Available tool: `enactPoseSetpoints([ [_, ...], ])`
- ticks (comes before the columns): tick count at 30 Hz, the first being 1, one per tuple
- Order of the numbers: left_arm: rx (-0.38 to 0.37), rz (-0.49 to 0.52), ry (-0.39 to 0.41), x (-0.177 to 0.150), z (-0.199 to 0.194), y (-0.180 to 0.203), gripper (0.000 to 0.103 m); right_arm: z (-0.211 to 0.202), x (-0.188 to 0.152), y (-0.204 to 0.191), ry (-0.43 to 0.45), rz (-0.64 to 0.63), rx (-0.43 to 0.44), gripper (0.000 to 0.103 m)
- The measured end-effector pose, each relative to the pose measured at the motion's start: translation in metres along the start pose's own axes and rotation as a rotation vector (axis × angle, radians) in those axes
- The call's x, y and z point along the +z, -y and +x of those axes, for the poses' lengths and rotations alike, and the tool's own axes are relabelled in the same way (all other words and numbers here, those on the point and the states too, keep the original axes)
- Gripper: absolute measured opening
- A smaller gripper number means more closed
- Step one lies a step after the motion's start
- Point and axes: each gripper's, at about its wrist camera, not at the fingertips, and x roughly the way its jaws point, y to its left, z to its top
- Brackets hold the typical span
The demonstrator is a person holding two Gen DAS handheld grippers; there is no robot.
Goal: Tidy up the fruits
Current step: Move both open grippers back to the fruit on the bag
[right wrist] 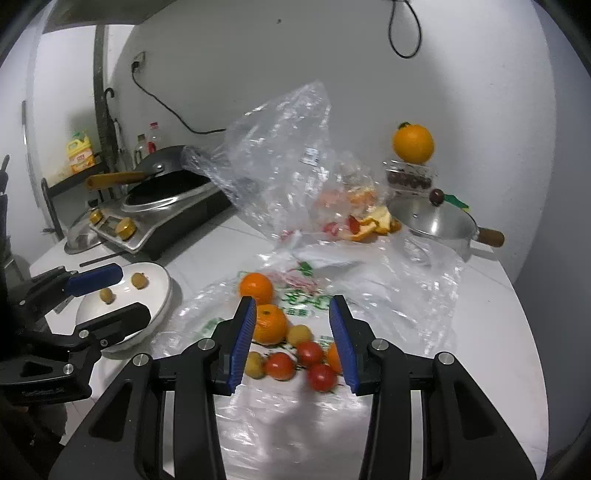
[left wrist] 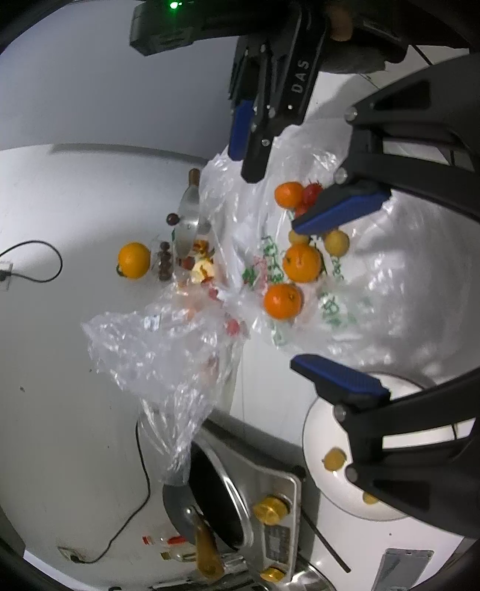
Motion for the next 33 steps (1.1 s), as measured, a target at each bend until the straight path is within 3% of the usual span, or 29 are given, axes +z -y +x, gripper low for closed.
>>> enactPoseSetpoints([
  [13, -0.002, 0.034, -0.103, -0.001, 0.044, 0.03, 0.068, 0.014, -0.014, 0.046, -0.038, 0.052, 0.006, 0.044],
  [33, -0.033, 0.079, -0.251, -0.02, 0.101, 0.048, 0.067, 0.058, -0.03, 0.077, -0.119, 0.118, 0.06, 0.044],
])
